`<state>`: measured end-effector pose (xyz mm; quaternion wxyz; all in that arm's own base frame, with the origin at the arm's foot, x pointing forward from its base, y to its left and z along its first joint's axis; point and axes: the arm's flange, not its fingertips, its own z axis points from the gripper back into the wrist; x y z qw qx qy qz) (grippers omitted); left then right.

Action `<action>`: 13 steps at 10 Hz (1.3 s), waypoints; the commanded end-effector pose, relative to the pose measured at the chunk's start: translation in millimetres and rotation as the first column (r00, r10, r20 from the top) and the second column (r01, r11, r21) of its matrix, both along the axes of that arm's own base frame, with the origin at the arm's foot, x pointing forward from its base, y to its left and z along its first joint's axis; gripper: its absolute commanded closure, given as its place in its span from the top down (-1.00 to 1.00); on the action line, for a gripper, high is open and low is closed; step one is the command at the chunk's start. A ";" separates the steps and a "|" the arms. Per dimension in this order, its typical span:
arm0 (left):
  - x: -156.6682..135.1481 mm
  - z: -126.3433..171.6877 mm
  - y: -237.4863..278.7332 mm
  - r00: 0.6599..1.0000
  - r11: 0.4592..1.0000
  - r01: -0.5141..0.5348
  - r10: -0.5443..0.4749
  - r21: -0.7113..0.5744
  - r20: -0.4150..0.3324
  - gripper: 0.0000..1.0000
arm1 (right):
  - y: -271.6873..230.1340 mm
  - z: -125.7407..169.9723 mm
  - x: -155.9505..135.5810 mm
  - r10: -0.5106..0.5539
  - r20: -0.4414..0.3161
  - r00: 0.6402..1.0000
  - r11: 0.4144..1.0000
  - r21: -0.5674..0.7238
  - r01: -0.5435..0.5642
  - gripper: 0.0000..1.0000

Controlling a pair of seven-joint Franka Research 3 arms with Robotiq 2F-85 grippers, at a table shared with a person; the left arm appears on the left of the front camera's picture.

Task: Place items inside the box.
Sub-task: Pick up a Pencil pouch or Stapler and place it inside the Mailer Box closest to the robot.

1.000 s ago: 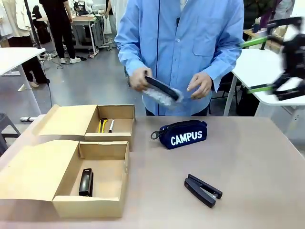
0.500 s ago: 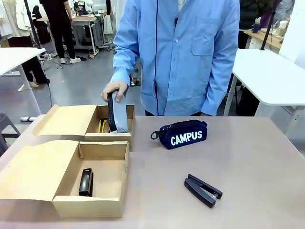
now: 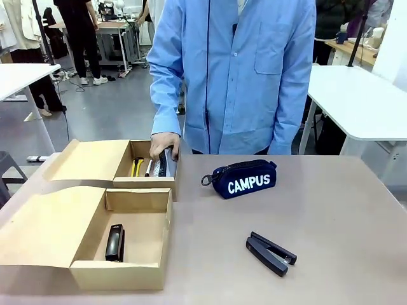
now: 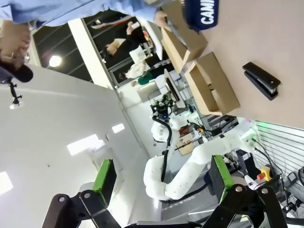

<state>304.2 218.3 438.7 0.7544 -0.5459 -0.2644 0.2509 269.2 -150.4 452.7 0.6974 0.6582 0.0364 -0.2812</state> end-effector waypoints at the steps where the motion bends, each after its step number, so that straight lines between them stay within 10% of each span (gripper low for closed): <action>1: -0.3 -0.3 -0.3 1.000 1.000 0.007 -0.007 0.001 0.022 1.00 | 1.7 9.3 -1.7 -0.013 -0.012 1.000 1.000 0.019 0.013 1.00; 8: -0.3 -0.3 -0.3 1.000 1.000 0.007 -0.007 0.001 0.022 1.00 | -0.1 3.9 -1.8 -0.004 -0.003 1.000 1.000 -0.001 0.004 1.00; 9: -0.3 -0.3 -0.3 1.000 1.000 0.007 -0.007 0.001 0.022 1.00 | 30.4 12.4 7.4 0.163 0.029 0.986 0.964 -0.216 -0.153 1.00; 11: -0.3 -0.3 -0.3 1.000 1.000 0.007 -0.007 0.001 0.022 1.00 | 131.6 7.5 93.8 0.522 0.038 0.852 0.684 -0.615 -0.391 1.00; 13: -0.3 -0.3 -0.3 1.000 1.000 0.007 -0.007 0.001 0.022 1.00 | 193.0 -9.7 126.8 0.677 0.057 0.734 0.473 -0.798 -0.374 1.00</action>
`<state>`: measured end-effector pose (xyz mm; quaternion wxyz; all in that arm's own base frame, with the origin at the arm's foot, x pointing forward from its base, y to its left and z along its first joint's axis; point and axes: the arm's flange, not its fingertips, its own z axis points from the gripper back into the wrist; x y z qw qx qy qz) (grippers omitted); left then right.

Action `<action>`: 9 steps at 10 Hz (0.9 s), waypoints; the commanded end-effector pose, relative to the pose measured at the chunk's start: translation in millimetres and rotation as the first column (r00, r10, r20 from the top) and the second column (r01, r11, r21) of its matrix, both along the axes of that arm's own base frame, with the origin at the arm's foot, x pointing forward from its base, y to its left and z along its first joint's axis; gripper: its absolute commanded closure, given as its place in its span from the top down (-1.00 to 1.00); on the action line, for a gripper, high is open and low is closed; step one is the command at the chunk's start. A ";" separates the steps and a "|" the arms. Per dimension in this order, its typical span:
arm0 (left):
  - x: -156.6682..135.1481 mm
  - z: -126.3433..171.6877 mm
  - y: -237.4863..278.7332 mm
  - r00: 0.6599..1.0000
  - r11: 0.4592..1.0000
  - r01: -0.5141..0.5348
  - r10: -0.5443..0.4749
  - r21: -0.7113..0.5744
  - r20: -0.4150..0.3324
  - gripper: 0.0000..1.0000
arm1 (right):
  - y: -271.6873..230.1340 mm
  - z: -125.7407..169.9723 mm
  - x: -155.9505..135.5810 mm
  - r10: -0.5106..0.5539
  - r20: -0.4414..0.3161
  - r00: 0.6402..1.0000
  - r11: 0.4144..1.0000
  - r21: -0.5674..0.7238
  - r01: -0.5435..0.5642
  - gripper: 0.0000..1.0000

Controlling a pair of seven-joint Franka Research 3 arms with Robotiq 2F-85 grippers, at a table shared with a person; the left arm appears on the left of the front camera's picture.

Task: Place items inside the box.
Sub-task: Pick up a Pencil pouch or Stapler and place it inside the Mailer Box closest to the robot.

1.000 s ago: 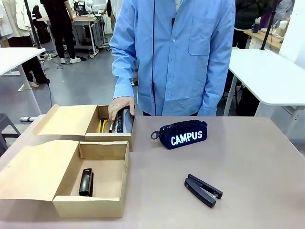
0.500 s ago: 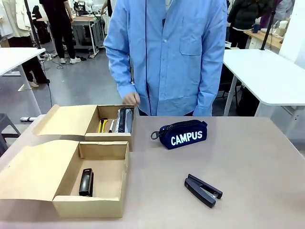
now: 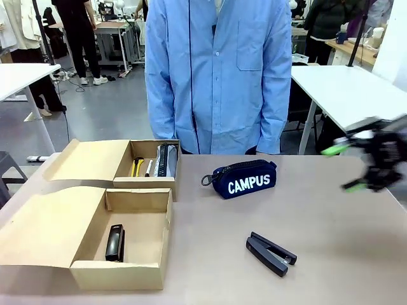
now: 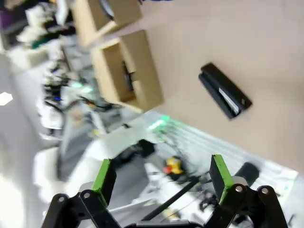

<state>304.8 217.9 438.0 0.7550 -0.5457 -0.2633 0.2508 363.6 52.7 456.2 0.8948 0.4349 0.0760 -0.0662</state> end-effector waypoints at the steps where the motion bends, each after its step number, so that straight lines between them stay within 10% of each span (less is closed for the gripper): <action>1: -0.9 0.3 0.0 1.000 1.000 0.005 -0.006 0.001 0.024 1.00 | 10.6 -23.9 28.5 0.357 0.242 0.902 0.890 -0.382 -0.249 1.00; 2: -0.9 0.3 0.0 1.000 1.000 0.005 -0.006 0.001 0.024 1.00 | 6.1 -20.0 10.4 0.311 0.180 0.933 0.874 -0.441 -0.206 1.00; 3: -0.9 0.3 0.0 1.000 1.000 0.005 -0.006 0.001 0.024 1.00 | 36.0 -9.8 16.9 0.118 0.046 0.992 0.987 -0.119 -0.111 1.00; 4: -0.9 0.3 0.0 1.000 1.000 0.005 -0.006 0.001 0.024 1.00 | 36.0 -9.8 16.9 0.118 0.046 0.992 0.987 -0.119 -0.111 1.00; 6: -0.9 0.3 0.0 1.000 1.000 0.005 -0.006 0.001 0.024 1.00 | 50.8 -20.4 36.6 0.458 0.109 0.882 0.853 -0.334 -0.401 1.00; 7: -0.9 0.3 0.0 1.000 1.000 0.005 -0.006 0.001 0.024 1.00 | 54.5 -18.3 63.0 0.596 0.236 0.767 0.759 -0.478 -0.443 1.00; 8: -0.9 0.3 0.0 1.000 1.000 0.005 -0.006 0.001 0.024 1.00 | 60.3 -21.5 74.4 0.849 0.274 0.451 0.517 -0.607 -0.603 1.00; 9: -0.9 0.3 0.0 1.000 1.000 0.005 -0.006 0.001 0.024 1.00 | 73.0 -26.9 68.6 0.975 0.214 0.056 0.207 -0.790 -0.577 1.00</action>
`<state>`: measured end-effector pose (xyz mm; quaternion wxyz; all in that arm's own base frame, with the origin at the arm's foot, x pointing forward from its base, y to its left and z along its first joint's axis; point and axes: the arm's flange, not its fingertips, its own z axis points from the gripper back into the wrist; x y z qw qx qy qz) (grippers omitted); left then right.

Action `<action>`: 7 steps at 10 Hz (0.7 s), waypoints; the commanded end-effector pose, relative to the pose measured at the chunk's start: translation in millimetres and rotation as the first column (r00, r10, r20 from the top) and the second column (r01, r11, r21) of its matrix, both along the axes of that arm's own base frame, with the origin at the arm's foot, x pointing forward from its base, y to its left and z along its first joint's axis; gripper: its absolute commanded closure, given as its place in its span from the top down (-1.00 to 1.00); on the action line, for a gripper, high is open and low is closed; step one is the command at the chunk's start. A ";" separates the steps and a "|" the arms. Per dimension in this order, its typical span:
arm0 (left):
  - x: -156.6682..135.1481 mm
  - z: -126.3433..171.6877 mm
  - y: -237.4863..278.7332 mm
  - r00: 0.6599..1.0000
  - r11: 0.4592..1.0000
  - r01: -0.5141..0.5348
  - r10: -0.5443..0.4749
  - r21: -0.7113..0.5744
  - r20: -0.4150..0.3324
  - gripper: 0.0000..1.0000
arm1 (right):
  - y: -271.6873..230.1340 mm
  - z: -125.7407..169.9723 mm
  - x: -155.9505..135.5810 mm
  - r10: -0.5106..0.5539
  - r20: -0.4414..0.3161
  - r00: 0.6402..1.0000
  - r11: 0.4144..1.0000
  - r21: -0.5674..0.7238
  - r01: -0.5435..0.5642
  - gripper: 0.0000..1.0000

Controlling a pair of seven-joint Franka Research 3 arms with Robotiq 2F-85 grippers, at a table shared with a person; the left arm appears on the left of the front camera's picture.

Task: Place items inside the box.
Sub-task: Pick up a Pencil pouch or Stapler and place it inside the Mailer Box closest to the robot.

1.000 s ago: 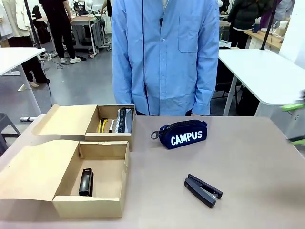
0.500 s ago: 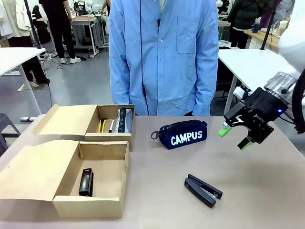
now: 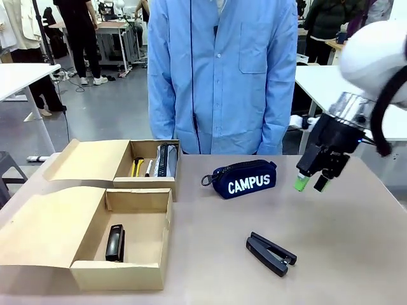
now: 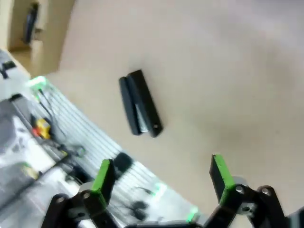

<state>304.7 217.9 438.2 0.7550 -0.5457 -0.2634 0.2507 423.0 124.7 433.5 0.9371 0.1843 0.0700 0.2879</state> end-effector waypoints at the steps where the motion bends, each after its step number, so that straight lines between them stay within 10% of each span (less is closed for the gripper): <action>1: -0.8 0.1 0.1 1.000 1.000 0.005 -0.005 0.001 0.024 1.00 | 5.5 1.6 -2.2 0.800 0.335 0.497 0.572 -0.177 -0.801 1.00; 2: -0.8 0.1 0.1 1.000 1.000 0.005 -0.005 0.001 0.024 1.00 | 0.0 0.0 0.0 0.000 0.000 1.000 1.000 0.000 0.000 1.00; 4: -0.8 0.1 0.1 1.000 1.000 0.005 -0.005 0.001 0.024 1.00 | 11.6 -3.0 2.3 0.165 0.033 0.986 0.985 -0.047 -0.164 1.00; 5: -0.8 0.1 0.1 1.000 1.000 0.005 -0.005 0.001 0.024 1.00 | -10.6 1.0 9.0 0.156 0.221 0.963 0.986 0.029 -0.167 1.00; 6: -0.8 0.1 0.1 1.000 1.000 0.005 -0.005 0.001 0.024 1.00 | -27.2 1.6 15.9 0.323 0.348 0.880 0.898 0.183 -0.401 1.00; 7: -0.8 0.1 0.1 1.000 1.000 0.005 -0.005 0.001 0.024 1.00 | -65.7 3.0 16.7 0.172 0.243 0.955 0.873 0.411 -0.262 1.00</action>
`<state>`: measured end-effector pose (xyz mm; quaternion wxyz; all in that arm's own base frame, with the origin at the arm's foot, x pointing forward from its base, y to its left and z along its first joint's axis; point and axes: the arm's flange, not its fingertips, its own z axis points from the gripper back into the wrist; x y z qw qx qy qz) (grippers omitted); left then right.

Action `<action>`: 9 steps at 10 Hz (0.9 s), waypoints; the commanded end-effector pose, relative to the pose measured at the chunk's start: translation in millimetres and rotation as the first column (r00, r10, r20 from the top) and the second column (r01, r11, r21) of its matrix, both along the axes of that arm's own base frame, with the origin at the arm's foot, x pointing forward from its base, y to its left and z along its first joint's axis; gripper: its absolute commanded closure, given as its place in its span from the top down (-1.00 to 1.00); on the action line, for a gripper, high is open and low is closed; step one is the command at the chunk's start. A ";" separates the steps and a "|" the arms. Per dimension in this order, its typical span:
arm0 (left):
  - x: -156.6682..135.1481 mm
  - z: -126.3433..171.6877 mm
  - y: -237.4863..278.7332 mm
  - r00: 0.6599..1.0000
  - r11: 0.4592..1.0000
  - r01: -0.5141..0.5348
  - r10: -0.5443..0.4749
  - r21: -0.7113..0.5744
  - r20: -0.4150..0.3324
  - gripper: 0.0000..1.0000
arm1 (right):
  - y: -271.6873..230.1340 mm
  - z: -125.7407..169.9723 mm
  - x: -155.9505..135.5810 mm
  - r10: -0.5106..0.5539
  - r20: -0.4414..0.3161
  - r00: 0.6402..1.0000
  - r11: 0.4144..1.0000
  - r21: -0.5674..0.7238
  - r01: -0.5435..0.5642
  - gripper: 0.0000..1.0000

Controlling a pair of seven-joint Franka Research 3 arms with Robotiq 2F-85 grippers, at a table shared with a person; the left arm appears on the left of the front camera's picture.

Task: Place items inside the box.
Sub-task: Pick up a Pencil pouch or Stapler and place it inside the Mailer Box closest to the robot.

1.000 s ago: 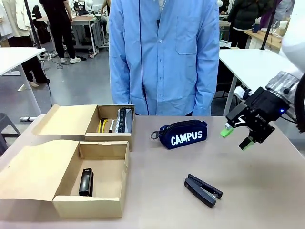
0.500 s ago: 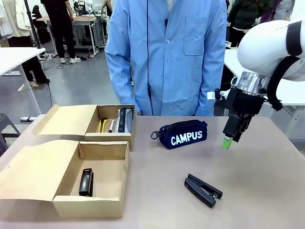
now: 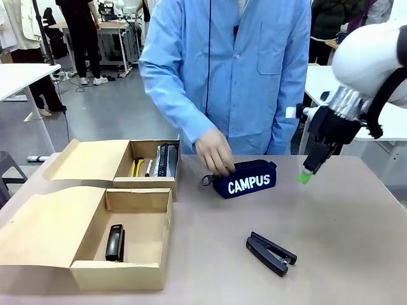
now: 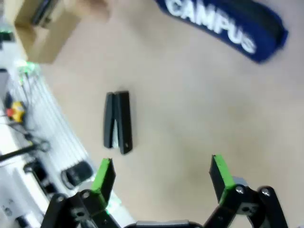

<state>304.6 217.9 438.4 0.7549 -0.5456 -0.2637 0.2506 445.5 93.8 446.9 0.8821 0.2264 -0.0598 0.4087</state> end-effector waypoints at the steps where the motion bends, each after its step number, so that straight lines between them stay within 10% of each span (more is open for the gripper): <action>1: -0.7 -0.1 0.0 1.000 1.000 0.006 -0.006 0.001 0.023 1.00 | -74.4 2.2 -24.2 -0.087 -0.023 0.996 0.919 0.384 0.089 1.00; 3: -0.7 -0.1 0.0 1.000 1.000 0.006 -0.006 0.001 0.023 1.00 | -163.0 21.5 -78.1 -0.364 0.045 0.930 0.669 0.708 0.227 1.00; 5: -0.7 -0.1 0.0 1.000 1.000 0.006 -0.006 0.001 0.023 1.00 | -209.8 -6.3 -106.8 -0.360 0.082 0.929 0.578 0.801 0.154 1.00; 9: -0.7 -0.1 0.0 1.000 1.000 0.006 -0.006 0.001 0.023 1.00 | -209.1 -34.3 -87.3 -0.309 0.131 0.942 0.615 0.783 0.093 1.00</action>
